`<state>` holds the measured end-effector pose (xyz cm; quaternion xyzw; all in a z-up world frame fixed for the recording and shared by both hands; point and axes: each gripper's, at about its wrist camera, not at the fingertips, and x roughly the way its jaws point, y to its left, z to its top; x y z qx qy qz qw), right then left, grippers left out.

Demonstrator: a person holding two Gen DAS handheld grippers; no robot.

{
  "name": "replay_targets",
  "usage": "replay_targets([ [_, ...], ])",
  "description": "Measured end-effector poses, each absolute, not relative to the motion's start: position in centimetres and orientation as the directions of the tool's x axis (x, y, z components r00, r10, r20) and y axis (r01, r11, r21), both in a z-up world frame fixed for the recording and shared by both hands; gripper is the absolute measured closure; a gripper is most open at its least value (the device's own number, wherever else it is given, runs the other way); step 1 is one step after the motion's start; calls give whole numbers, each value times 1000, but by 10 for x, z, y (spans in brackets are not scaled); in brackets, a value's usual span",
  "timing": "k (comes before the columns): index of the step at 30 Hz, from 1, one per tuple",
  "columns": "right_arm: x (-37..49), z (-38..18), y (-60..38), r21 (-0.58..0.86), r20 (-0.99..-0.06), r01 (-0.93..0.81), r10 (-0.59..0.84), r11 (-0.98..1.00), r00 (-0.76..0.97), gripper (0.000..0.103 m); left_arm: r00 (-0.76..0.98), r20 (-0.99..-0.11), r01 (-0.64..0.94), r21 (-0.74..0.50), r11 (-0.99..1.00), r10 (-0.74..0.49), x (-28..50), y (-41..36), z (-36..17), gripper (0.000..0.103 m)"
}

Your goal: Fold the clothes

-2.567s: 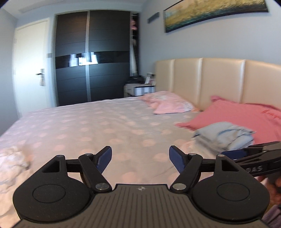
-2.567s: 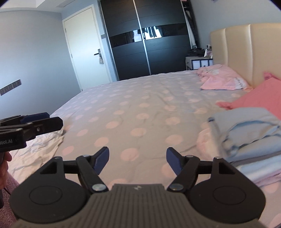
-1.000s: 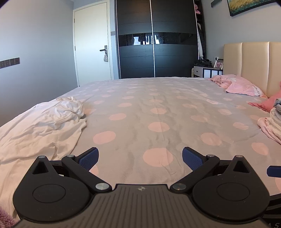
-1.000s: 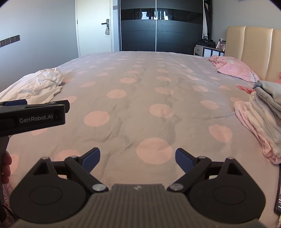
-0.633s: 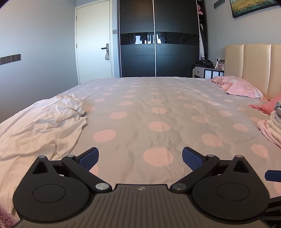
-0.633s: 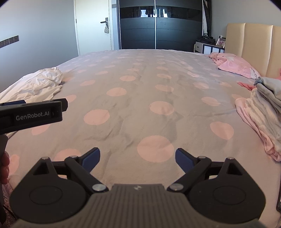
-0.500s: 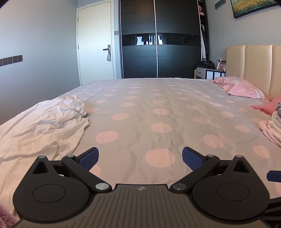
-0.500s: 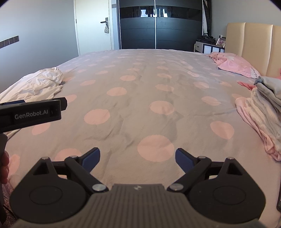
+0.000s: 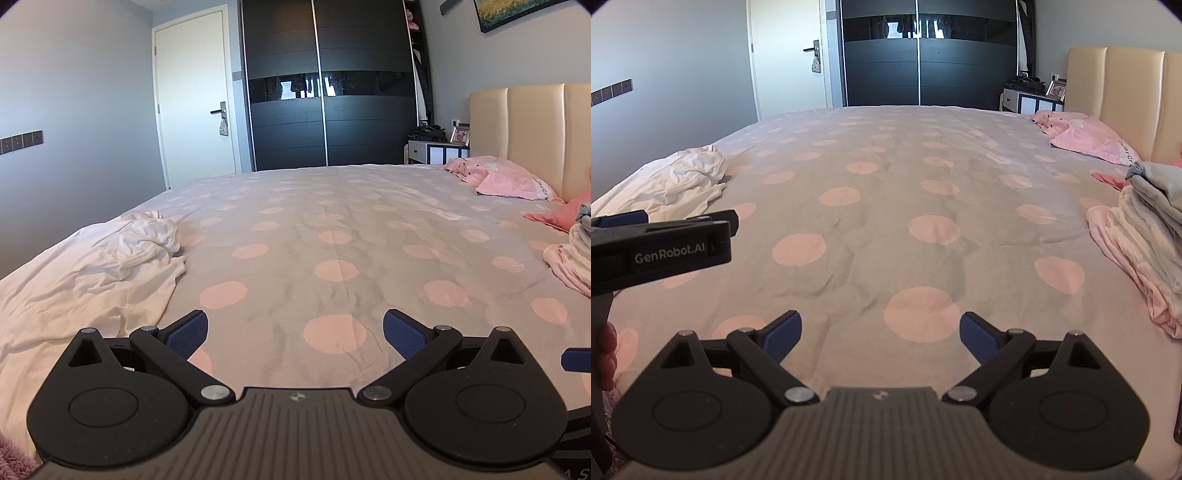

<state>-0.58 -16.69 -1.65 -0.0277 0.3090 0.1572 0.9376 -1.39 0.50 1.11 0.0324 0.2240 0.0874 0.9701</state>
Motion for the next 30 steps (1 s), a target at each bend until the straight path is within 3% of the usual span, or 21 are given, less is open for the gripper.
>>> replay_targets([
  [30,-11,-11,-161,0,-557,-327,271,945,785,9,844,-500,-163,103,981,192,-13,9,4,0],
])
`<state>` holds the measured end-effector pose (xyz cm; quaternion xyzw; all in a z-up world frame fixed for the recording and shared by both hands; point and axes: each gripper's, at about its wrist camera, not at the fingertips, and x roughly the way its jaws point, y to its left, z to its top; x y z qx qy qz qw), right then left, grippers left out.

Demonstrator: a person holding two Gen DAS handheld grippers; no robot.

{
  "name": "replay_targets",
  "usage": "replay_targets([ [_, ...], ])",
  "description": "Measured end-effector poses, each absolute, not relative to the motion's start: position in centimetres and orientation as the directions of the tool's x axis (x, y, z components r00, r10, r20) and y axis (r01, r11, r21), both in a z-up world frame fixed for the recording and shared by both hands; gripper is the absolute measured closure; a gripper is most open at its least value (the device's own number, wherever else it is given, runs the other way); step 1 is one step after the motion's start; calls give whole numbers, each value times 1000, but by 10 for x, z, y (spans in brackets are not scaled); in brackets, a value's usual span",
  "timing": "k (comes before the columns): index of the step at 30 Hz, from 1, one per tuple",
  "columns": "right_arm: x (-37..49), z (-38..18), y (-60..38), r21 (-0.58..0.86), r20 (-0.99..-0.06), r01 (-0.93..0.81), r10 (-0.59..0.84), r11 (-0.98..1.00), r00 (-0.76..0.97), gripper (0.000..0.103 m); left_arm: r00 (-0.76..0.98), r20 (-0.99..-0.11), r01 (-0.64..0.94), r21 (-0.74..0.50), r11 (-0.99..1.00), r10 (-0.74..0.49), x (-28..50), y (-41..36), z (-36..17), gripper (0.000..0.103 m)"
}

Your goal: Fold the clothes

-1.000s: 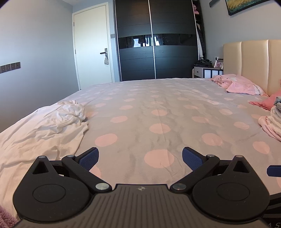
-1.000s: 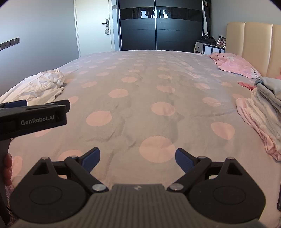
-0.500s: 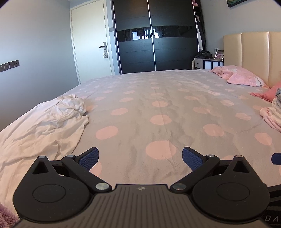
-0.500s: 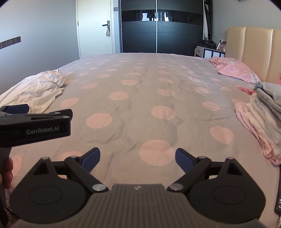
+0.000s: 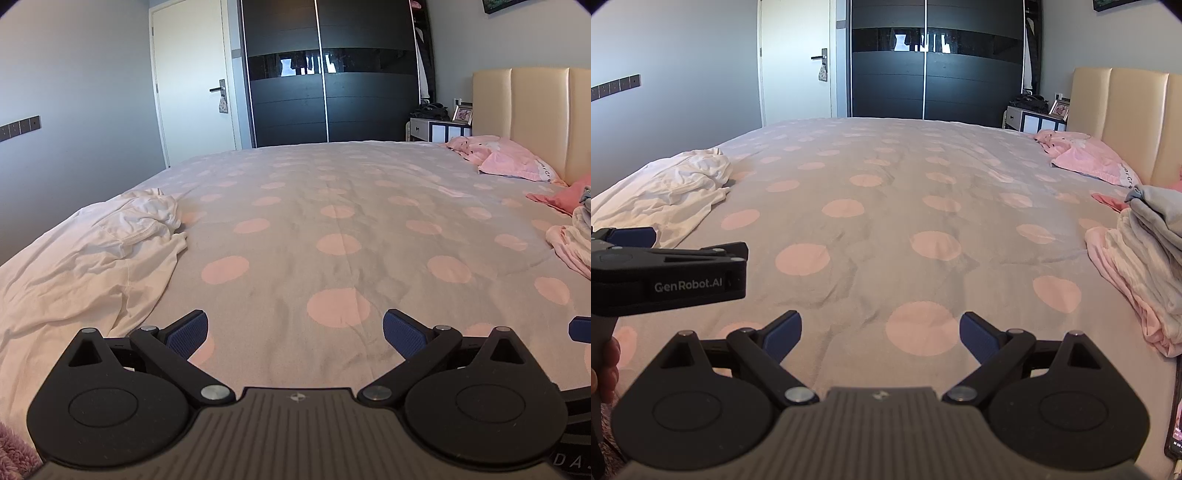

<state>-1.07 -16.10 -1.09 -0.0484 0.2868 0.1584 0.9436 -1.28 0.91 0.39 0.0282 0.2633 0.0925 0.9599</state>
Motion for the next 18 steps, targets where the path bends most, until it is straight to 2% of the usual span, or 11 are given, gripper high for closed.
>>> replay_targets([
  [18,-11,-10,-160,0,-556,-325,270,946,786,9,844,-508,-155,78,985,174,-15,10,4,0],
])
